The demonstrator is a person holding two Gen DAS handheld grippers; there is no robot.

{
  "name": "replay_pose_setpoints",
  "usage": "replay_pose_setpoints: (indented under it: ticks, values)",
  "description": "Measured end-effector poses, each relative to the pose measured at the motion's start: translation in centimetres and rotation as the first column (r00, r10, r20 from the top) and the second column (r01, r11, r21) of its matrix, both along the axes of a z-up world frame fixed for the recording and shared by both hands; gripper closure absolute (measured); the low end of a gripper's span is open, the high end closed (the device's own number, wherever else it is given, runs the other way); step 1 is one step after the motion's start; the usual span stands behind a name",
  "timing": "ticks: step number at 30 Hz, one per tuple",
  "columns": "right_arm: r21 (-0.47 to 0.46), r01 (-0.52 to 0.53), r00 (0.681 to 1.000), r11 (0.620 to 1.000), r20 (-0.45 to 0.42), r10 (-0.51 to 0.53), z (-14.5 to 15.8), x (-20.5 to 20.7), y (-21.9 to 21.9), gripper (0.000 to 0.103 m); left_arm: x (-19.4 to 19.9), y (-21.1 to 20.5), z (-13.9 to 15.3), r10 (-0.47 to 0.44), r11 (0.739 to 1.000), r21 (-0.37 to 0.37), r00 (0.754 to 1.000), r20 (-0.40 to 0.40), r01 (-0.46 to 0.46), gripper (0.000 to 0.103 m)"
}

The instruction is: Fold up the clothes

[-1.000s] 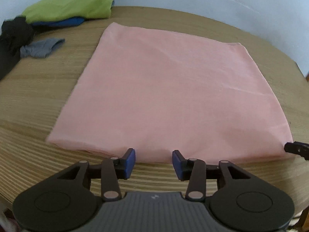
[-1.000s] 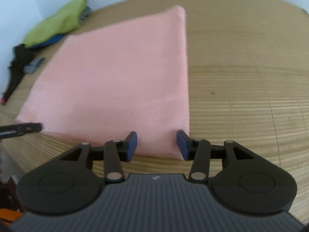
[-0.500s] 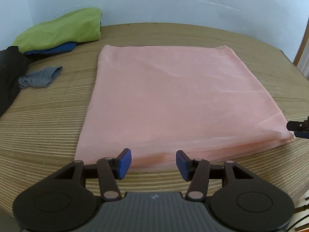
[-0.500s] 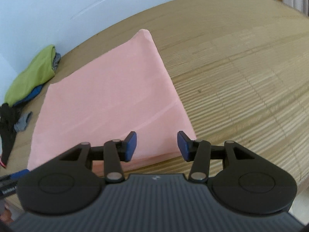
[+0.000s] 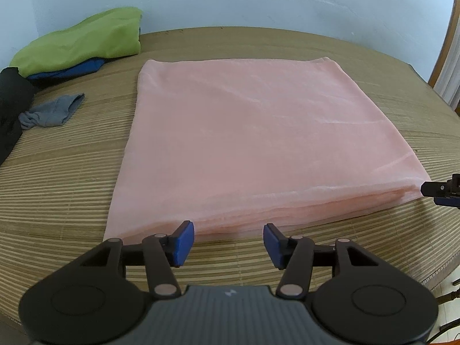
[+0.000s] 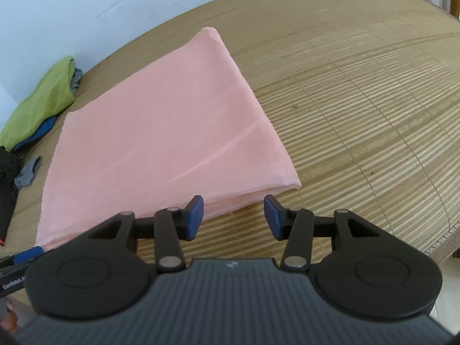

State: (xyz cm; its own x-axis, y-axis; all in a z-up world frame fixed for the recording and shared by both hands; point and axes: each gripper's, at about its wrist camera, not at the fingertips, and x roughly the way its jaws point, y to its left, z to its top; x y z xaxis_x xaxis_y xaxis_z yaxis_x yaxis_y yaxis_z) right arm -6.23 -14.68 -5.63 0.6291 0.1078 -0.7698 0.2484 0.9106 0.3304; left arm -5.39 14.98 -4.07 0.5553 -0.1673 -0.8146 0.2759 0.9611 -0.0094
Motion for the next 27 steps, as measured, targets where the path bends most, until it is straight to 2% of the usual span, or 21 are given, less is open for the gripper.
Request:
replay_pose_setpoints:
  ticks: [6, 11, 19, 23, 27]
  values:
    - [0.012, 0.030, 1.000, 0.999, -0.005, -0.030, -0.3, -0.2, -0.6, 0.054, 0.1, -0.1, -0.2, -0.013, 1.000, -0.003, 1.000, -0.002, 0.013, 0.047]
    - [0.061, 0.067, 0.998, 0.996, 0.002, -0.067, -0.4, -0.2, -1.8, 0.054, 0.0, -0.7, -0.2, -0.037, 0.999, -0.019, 0.999, 0.006, 0.037, 0.047]
    - [0.095, 0.103, 0.994, 0.990, 0.014, -0.105, -0.9, 1.3, -5.2, 0.054, -0.1, -4.9, 0.0, -0.130, 0.991, -0.023, 0.991, 0.022, 0.131, 0.047]
    - [0.137, 0.076, 0.997, 0.988, -0.020, -0.074, -2.1, 2.8, -6.8, 0.055, 0.0, -8.2, -0.1, -0.152, 0.988, -0.026, 0.988, 0.015, 0.152, 0.047]
    - [0.143, -0.030, 0.999, 0.989, -0.008, 0.032, -2.4, 3.7, -7.1, 0.054, 0.0, -11.3, -0.3, -0.186, 0.982, -0.027, 0.982, 0.014, 0.186, 0.047]
